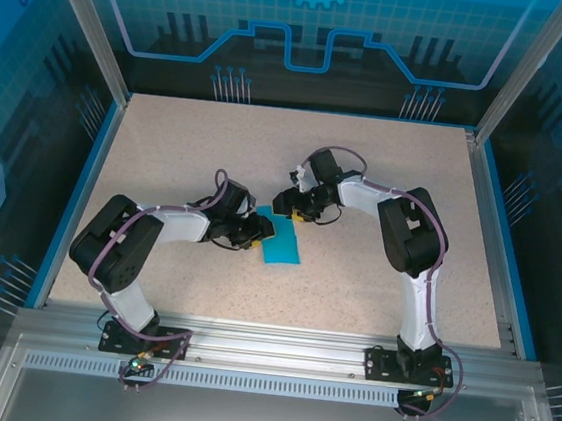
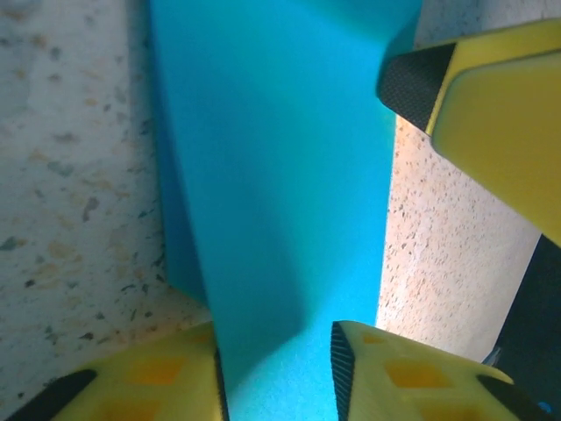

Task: Fold a paper plane with a square sheet of paper (fold left side to right side)
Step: Third fold the triangle at the center of the table.

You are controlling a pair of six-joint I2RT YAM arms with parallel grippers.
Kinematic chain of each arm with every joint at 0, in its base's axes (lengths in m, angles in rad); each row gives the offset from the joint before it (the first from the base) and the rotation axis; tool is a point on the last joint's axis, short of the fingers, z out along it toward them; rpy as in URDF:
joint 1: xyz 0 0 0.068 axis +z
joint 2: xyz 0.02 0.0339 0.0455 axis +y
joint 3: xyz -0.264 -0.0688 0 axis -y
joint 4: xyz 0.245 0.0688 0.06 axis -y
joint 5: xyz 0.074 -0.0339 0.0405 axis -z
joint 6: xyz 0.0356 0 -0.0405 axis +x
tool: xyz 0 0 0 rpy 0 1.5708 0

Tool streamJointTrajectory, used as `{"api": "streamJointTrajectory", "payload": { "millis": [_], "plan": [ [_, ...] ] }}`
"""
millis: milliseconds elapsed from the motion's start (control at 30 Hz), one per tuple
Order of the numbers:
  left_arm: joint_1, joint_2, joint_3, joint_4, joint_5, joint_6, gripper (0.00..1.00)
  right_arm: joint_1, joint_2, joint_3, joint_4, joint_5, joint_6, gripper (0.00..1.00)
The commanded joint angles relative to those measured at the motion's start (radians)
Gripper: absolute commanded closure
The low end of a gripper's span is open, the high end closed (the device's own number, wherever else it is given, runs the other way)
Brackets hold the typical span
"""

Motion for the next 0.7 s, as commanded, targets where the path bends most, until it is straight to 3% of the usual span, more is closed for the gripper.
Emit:
{"api": "streamJointTrajectory", "payload": {
  "millis": [0, 233, 400, 567, 667],
  "plan": [
    [-0.004, -0.029, 0.008, -0.036, -0.031, 0.017, 0.72, -0.015, -0.019, -0.037, -0.011, 0.010, -0.002, 0.37],
    [-0.007, -0.029, 0.000, -0.053, -0.041, 0.028, 0.83, -0.039, -0.129, -0.079, 0.058, 0.018, -0.053, 0.30],
    [-0.012, -0.020, 0.003, -0.031, -0.032, 0.013, 0.93, -0.047, -0.265, -0.167, 0.064, 0.097, -0.153, 0.26],
    [-0.014, -0.031, 0.010, -0.032, -0.026, 0.001, 0.95, -0.026, -0.511, -0.416, 0.149, 0.221, -0.276, 0.28],
    [-0.016, -0.039, 0.011, -0.035, -0.022, -0.004, 0.95, 0.052, -0.664, -0.586, 0.190, 0.339, -0.363, 0.27]
  ]
}}
